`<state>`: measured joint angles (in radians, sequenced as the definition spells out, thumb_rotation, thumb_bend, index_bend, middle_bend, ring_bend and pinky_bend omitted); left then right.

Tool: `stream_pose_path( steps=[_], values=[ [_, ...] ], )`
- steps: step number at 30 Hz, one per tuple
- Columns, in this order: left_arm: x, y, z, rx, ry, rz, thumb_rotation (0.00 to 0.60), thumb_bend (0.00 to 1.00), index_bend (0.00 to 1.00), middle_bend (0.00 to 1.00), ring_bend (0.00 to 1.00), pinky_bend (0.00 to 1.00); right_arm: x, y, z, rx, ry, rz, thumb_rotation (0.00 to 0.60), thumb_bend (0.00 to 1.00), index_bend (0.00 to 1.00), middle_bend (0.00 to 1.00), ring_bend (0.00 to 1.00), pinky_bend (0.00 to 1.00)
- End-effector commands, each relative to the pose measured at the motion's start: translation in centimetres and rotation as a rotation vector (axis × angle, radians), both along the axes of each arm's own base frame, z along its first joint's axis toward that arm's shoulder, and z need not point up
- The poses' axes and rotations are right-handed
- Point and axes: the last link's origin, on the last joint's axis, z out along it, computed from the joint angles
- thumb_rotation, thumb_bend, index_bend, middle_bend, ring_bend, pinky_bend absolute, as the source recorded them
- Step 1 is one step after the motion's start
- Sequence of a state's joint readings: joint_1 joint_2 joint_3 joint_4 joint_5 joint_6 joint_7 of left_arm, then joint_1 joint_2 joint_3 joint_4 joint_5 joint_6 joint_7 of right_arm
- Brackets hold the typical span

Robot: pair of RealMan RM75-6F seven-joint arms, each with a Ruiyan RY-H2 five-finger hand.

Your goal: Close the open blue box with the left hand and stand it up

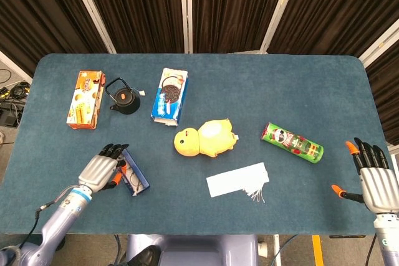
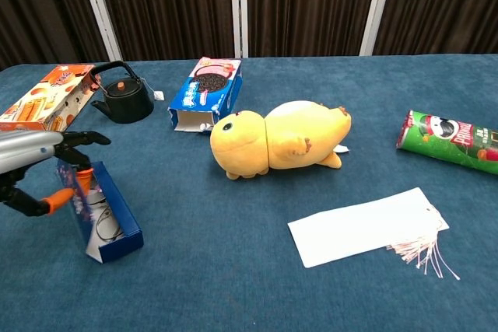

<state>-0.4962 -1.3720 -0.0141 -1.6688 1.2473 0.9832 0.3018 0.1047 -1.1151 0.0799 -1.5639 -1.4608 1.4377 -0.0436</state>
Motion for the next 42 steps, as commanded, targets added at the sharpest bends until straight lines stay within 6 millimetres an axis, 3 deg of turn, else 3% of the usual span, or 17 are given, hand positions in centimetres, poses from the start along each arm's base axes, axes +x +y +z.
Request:
stream_pose_path(
  steps=[1, 8, 10, 11, 12, 14, 15, 17, 27, 31, 34, 42],
  values=[
    [0.3, 1.0, -1.7, -0.021, -0.027, -0.005, 0.6, 0.6, 0.65, 0.0, 0.0, 0.0, 0.0, 0.0, 0.0, -0.001, 0.001, 0.001, 0.6, 0.0, 0.0, 0.0, 0.0, 0.0],
    [0.1, 1.3, -3.1, -0.03, -0.033, -0.008, 0.6, 0.6, 0.63, 0.0, 0.0, 0.0, 0.0, 0.1, 0.1, -0.002, 0.001, 0.0, 0.6, 0.0, 0.0, 0.0, 0.0, 0.0],
    [0.1, 1.4, -3.2, -0.028, -0.034, -0.009, 0.6, 0.58, 0.58, 0.0, 0.0, 0.0, -0.1, 0.1, 0.1, -0.004, 0.001, 0.0, 0.6, 0.0, 0.0, 0.0, 0.0, 0.0],
    [0.1, 1.4, -3.2, -0.026, -0.038, -0.008, 0.6, 0.53, 0.47, 0.0, 0.0, 0.0, 0.0, 0.1, 0.1, -0.004, 0.0, 0.0, 0.6, 0.0, 0.0, 0.0, 0.0, 0.0],
    [0.1, 1.5, -3.1, -0.022, -0.047, -0.006, 0.6, 0.44, 0.3, 0.0, 0.0, 0.0, 0.0, 0.1, 0.1, -0.004, 0.0, 0.0, 0.6, 0.0, 0.0, 0.0, 0.0, 0.0],
    [0.3, 1.6, -2.8, -0.002, -0.073, -0.009, 0.6, 0.25, 0.06, 0.0, 0.0, 0.0, -0.1, 0.1, 0.1, -0.003, 0.001, -0.001, 0.6, 0.0, 0.0, 0.0, 0.0, 0.0],
    [0.3, 1.6, -2.6, 0.004, -0.082, -0.013, 0.6, 0.17, 0.0, 0.0, 0.0, 0.0, 0.0, 0.1, 0.1, -0.002, 0.001, -0.001, 0.6, 0.0, 0.0, 0.0, 0.0, 0.0],
    [0.6, 1.7, -2.0, 0.028, -0.117, -0.029, 0.6, 0.12, 0.0, 0.0, 0.0, 0.0, 0.0, 0.1, 0.1, 0.0, 0.002, -0.001, 0.6, 0.0, 0.0, 0.0, 0.0, 0.0],
    [0.8, 1.7, 0.6, 0.052, -0.147, -0.093, 0.6, 0.12, 0.0, 0.0, 0.0, 0.0, 0.0, 0.2, 0.1, -0.001, 0.001, 0.0, 0.6, 0.0, 0.0, 0.0, 0.0, 0.0],
    [0.0, 1.6, 0.3, 0.015, -0.074, -0.113, 0.6, 0.12, 0.0, 0.0, 0.0, 0.0, 0.0, 0.2, 0.0, 0.0, 0.002, 0.0, 0.6, 0.0, 0.0, 0.0, 0.0, 0.0],
    [-0.8, 2.0, -1.0, -0.015, 0.005, -0.141, 0.6, 0.12, 0.0, 0.0, 0.0, 0.0, 0.0, 0.2, 0.0, 0.001, 0.004, 0.0, 0.6, 0.0, 0.0, 0.0, 0.0, 0.0],
    [-0.9, 3.0, -2.8, -0.05, 0.079, -0.204, 0.6, 0.04, 0.22, 0.03, 0.0, 0.02, -0.1, 0.1, -0.1, 0.002, 0.012, -0.008, 0.6, 0.0, 0.0, 0.0, 0.0, 0.0]
  ],
)
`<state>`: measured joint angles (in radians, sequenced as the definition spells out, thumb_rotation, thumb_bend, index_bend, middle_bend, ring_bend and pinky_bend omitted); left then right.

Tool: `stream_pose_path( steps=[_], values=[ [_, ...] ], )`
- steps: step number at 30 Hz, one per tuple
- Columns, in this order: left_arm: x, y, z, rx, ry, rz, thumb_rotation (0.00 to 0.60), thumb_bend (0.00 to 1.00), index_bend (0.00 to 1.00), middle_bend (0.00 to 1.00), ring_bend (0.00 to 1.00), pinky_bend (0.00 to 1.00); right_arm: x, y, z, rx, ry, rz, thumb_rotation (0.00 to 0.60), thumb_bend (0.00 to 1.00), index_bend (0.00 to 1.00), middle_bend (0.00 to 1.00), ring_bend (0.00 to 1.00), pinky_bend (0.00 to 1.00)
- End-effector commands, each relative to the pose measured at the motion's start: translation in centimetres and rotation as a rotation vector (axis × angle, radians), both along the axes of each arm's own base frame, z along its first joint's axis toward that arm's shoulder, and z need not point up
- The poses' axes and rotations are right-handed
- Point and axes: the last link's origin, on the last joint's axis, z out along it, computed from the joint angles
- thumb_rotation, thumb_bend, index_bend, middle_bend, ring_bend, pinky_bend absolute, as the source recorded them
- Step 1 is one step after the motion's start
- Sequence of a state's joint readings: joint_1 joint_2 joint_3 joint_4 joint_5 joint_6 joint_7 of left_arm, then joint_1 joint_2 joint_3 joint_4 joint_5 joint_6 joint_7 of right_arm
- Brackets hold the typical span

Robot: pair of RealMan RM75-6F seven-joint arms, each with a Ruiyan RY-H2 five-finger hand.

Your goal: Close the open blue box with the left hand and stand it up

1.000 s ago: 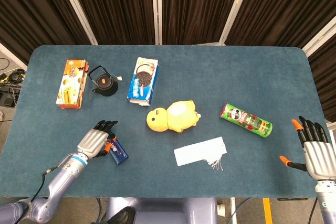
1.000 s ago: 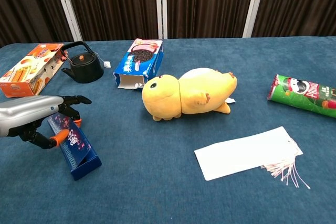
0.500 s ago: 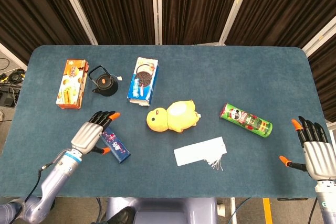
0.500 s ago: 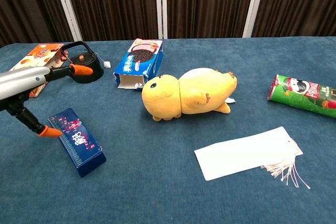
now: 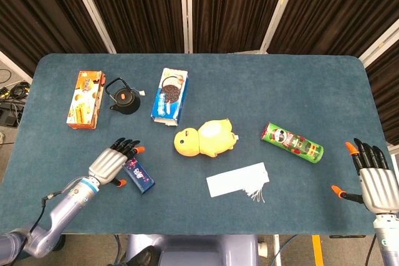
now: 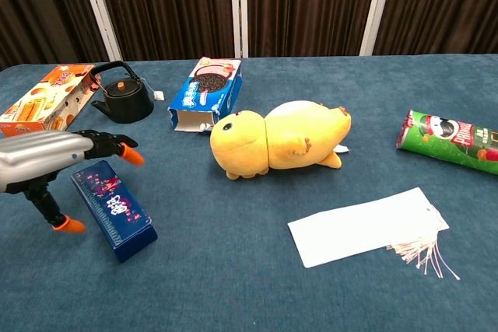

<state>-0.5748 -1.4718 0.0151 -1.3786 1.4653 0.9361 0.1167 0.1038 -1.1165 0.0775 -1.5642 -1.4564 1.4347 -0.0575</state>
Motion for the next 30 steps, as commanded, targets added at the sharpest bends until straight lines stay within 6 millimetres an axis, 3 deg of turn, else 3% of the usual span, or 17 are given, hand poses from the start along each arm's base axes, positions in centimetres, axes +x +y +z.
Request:
stream_pose_path(
  steps=[1, 12, 22, 25, 26, 30],
  values=[
    [0.3, 0.1, -0.7, -0.017, 0.025, -0.027, 0.6, 0.04, 0.23, 0.05, 0.01, 0.03, -0.1, 0.0, 0.0, -0.002, 0.0, -0.003, 0.6, 0.0, 0.0, 0.0, 0.0, 0.0],
    [0.8, 0.3, -1.4, -0.017, 0.033, -0.028, 0.6, 0.13, 0.45, 0.21, 0.17, 0.21, -0.1, -0.1, -0.1, 0.0, 0.007, -0.005, 0.6, 0.0, 0.0, 0.0, 0.0, 0.0],
    [0.7, 0.3, -1.5, 0.002, 0.044, -0.032, 0.6, 0.14, 0.53, 0.28, 0.23, 0.28, -0.1, 0.0, -0.1, 0.002, 0.008, -0.004, 0.6, 0.0, 0.0, 0.0, 0.0, 0.0],
    [0.6, 0.3, -1.5, 0.004, 0.043, -0.029, 0.6, 0.12, 0.51, 0.26, 0.22, 0.25, -0.1, 0.0, -0.1, 0.001, 0.007, -0.004, 0.6, 0.0, 0.0, 0.0, 0.0, 0.0],
    [0.6, 0.3, -1.4, 0.005, 0.039, -0.027, 0.6, 0.08, 0.47, 0.22, 0.19, 0.19, -0.1, 0.0, -0.1, 0.0, 0.007, -0.004, 0.6, 0.0, 0.0, 0.0, 0.0, 0.0],
    [0.8, 0.4, -0.1, 0.035, -0.007, -0.027, 0.6, 0.0, 0.22, 0.01, 0.0, 0.0, 0.0, 0.0, 0.0, 0.0, 0.005, -0.003, 0.6, 0.0, 0.0, 0.0, 0.0, 0.0]
  ],
)
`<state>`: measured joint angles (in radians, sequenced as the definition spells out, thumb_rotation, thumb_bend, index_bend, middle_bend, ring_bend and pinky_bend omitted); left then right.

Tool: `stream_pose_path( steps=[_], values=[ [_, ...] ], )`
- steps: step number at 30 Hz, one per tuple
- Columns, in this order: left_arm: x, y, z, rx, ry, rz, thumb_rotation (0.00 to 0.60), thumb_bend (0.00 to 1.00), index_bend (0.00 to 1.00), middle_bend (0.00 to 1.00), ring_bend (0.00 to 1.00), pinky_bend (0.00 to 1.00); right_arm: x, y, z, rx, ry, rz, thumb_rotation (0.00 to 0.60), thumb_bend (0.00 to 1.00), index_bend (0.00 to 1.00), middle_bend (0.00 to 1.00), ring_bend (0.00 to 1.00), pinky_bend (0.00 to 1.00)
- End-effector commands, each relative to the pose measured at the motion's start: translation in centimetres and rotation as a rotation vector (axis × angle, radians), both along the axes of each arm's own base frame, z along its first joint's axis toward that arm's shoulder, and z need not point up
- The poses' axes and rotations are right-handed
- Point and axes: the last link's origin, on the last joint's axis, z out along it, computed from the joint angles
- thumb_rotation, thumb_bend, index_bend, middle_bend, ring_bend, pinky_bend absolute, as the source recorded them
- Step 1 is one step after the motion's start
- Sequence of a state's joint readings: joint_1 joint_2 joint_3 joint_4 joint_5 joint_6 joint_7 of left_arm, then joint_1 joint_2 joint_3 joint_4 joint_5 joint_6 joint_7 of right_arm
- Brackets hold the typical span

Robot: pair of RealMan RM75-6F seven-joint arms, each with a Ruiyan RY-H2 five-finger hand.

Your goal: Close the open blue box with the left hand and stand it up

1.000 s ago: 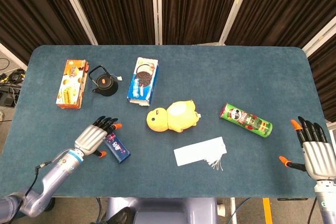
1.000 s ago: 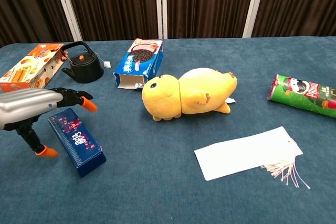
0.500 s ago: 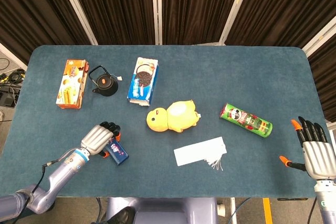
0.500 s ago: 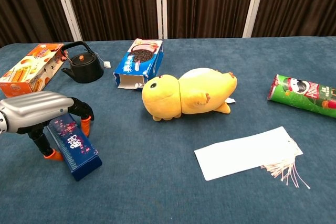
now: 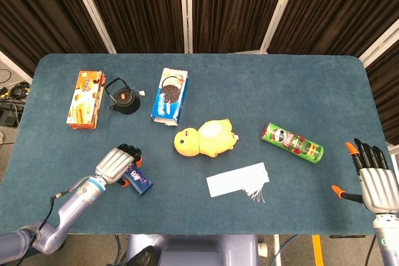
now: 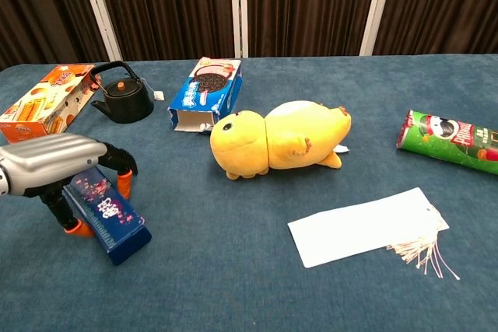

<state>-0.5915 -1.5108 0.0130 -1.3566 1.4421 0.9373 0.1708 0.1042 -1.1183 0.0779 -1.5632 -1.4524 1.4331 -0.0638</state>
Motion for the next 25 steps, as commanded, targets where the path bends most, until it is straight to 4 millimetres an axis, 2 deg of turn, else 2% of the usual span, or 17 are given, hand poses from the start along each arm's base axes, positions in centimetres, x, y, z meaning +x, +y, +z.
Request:
stream_pose_path(
  steps=[1, 3, 8, 10, 15, 20, 25],
  values=[
    [0.2, 0.1, 1.4, 0.035, -0.042, -0.003, 0.6, 0.0, 0.18, 0.0, 0.0, 0.0, 0.0, 0.0, 0.0, 0.001, -0.002, 0.0, 0.6, 0.0, 0.0, 0.0, 0.0, 0.0],
    [0.2, 0.2, 2.3, 0.055, -0.056, -0.003, 0.6, 0.0, 0.1, 0.0, 0.0, 0.0, 0.1, 0.0, 0.0, 0.001, -0.003, 0.002, 0.6, 0.0, 0.0, 0.0, 0.0, 0.0],
    [0.0, -0.2, 7.1, 0.181, -0.113, 0.016, 0.6, 0.0, 0.01, 0.0, 0.0, 0.0, 0.1, 0.1, 0.2, -0.007, 0.0, 0.007, 0.6, 0.0, 0.0, 0.0, 0.0, 0.0],
    [-0.7, -0.9, 9.5, 0.256, -0.134, 0.046, 0.6, 0.0, 0.0, 0.0, 0.0, 0.0, 0.2, 0.1, 0.3, -0.012, -0.003, 0.01, 0.6, 0.0, 0.0, 0.0, 0.0, 0.0],
    [-2.3, -3.3, 13.3, 0.473, -0.109, 0.099, 0.6, 0.0, 0.0, 0.0, 0.0, 0.0, 0.4, 0.2, 0.3, -0.012, -0.007, 0.018, 0.6, 0.0, 0.0, 0.0, 0.0, 0.0],
    [-3.9, -7.1, 15.1, 0.559, -0.099, 0.226, 0.6, 0.0, 0.0, 0.0, 0.0, 0.0, 0.8, 0.3, 0.4, -0.014, -0.016, 0.037, 0.6, 0.0, 0.0, 0.0, 0.0, 0.0],
    [-4.5, -8.5, 15.5, 0.545, -0.117, 0.26, 0.6, 0.0, 0.0, 0.0, 0.0, 0.0, 0.9, 0.4, 0.4, -0.013, -0.017, 0.045, 0.6, 0.0, 0.0, 0.0, 0.0, 0.0]
  ],
)
